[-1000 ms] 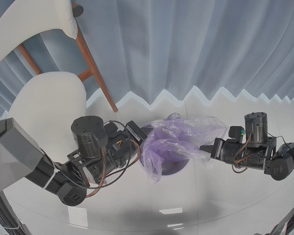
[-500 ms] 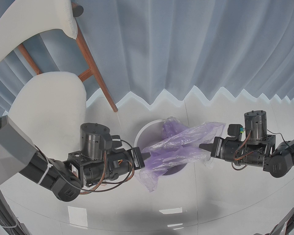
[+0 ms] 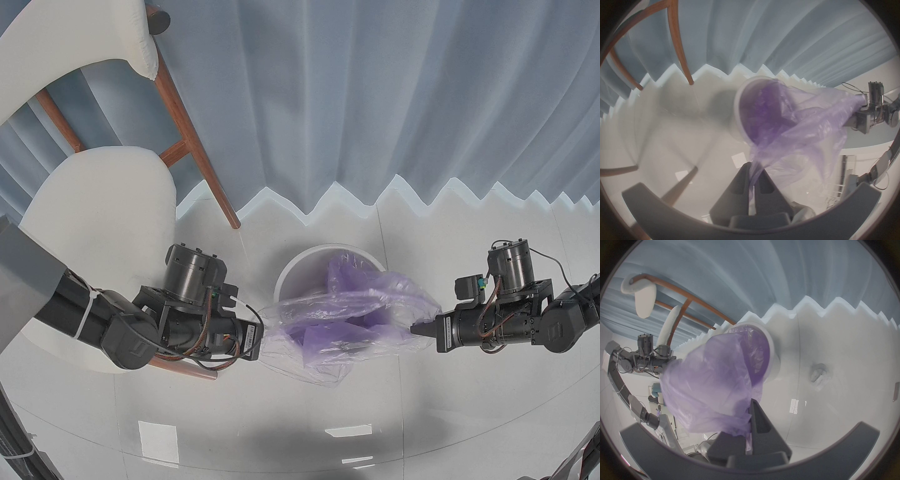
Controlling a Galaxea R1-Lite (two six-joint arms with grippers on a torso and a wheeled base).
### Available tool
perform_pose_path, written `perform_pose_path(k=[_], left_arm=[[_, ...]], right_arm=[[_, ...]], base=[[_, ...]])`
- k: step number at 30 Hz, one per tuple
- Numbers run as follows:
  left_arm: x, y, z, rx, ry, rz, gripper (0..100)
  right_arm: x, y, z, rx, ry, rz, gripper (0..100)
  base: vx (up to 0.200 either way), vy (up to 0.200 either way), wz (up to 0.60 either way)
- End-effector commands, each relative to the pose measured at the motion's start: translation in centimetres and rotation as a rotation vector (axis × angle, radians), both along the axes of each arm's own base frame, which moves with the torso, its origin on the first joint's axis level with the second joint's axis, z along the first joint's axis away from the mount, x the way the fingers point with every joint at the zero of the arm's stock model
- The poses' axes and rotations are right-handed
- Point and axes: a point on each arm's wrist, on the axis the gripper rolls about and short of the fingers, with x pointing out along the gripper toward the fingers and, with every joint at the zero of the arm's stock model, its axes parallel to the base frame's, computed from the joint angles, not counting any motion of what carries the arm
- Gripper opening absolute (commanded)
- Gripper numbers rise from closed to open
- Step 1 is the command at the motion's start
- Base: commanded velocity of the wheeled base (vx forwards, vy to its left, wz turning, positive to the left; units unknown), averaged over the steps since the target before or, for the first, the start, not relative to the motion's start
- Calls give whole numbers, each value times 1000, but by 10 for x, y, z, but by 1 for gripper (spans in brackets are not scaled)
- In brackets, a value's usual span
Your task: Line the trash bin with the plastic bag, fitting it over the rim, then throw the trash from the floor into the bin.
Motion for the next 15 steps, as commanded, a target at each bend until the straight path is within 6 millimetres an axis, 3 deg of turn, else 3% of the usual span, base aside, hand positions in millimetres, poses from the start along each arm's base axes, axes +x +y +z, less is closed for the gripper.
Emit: perform_pose_path(k=[1, 7, 12, 15], left_arm=[[10, 10, -6, 33, 2, 37, 0], [23, 20, -4, 25, -16, 79, 0], [42, 12, 1, -7, -52, 93, 0], [49, 3, 14, -76, -72, 113, 0]], right_arm=[[10, -15, -5, -13, 34, -27, 0], [33, -27, -7, -18, 49, -84, 0], [61, -28, -7, -11, 20, -109, 0], [75, -23, -1, -3, -21, -109, 0]], base=[[0, 0, 0], [0, 0, 0], [0, 0, 0], [0, 0, 0]])
